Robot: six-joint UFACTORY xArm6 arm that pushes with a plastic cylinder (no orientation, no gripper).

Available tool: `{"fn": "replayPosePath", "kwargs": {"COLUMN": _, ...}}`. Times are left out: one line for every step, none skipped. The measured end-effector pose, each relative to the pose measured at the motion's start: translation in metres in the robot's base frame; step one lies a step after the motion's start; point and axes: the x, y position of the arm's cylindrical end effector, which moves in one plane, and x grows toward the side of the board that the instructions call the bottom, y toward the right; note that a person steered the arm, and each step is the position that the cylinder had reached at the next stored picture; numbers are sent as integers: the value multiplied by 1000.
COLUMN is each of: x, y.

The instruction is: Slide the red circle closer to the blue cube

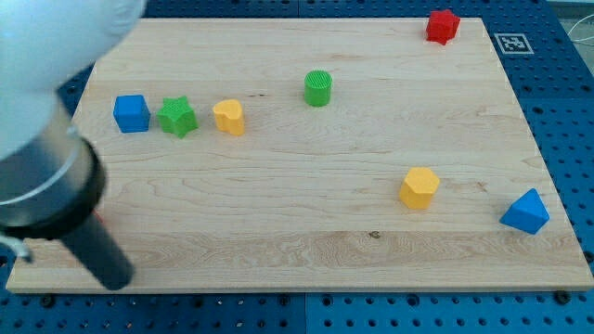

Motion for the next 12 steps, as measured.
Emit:
{"fn": "replayPosePath", "kwargs": {"x": -1, "y": -38}}
{"fn": "replayPosePath", "kwargs": {"x": -21, "y": -36}}
{"fn": "replayPosePath", "kwargs": {"x": -39, "y": -31}}
{"fn": "replayPosePath", "kwargs": {"x": -42, "y": -31}}
{"fn": "replayPosePath", "kwargs": {"x": -46, "y": -33}}
{"fn": "replayPosePath", "kwargs": {"x": -51, "y": -38}}
{"fn": "replayPosePath", "kwargs": {"x": -53, "y": -49}}
{"fn": "replayPosePath", "kwargs": {"x": -55, "y": -63}}
{"fn": "replayPosePath", "kwargs": {"x": -64, "y": -63}}
{"fn": "replayPosePath", "kwargs": {"x": -73, "y": -54}}
{"fn": "replayPosePath", "kwargs": {"x": -81, "y": -42}}
{"fn": "replayPosePath", "kwargs": {"x": -86, "y": -31}}
